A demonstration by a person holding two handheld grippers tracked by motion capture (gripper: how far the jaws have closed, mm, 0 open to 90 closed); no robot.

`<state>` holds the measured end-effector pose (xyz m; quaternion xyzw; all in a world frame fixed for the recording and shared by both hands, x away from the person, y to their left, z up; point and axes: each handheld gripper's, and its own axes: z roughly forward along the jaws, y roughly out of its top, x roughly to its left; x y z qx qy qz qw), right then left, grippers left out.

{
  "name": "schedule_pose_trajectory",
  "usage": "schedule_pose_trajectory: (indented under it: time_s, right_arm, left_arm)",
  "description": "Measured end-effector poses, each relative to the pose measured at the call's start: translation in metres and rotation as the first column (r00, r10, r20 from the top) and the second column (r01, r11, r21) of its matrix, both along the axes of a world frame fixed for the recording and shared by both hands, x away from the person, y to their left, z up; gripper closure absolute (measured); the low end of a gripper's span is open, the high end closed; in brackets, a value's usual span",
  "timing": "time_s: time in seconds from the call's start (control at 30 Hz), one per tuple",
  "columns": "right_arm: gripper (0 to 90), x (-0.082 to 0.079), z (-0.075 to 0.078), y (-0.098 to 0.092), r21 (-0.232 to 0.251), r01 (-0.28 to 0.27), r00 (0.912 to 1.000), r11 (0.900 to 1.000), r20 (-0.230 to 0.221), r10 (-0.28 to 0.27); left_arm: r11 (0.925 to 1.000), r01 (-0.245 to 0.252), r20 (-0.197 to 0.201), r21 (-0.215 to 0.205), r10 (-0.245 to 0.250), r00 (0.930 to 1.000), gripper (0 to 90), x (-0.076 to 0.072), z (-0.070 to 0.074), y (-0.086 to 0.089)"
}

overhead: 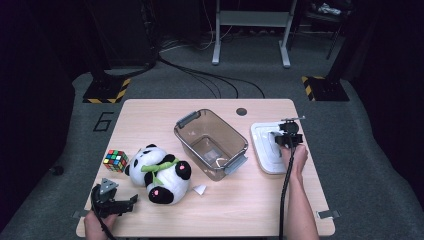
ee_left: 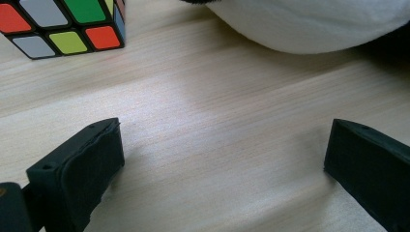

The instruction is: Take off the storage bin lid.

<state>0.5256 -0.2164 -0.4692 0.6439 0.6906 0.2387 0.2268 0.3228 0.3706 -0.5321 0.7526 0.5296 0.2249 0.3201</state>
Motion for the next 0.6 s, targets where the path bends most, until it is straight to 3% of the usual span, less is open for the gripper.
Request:
schedule_pose_trajectory:
  time_s: [0.33, 0.6]
  right_arm:
    - [64.4, 0.0012, -0.0052, 0.0007, 0.001, -0.010, 0.9999, 1.000, -0.006, 0.010]
    - [40.2, -0.0082, 0.0046, -0.0044, 0.056, -0.027, 0.9996, 0.998, 0.003, 0.027]
  left_arm:
    - [1.0000, 0.000, 0.000, 0.000, 0.000, 1.0000, 0.4, 0.0000, 0.0000, 0.0000]
    - [1.0000, 0.000, 0.000, 0.000, 0.000, 1.0000, 0.4, 0.0000, 0.0000, 0.0000]
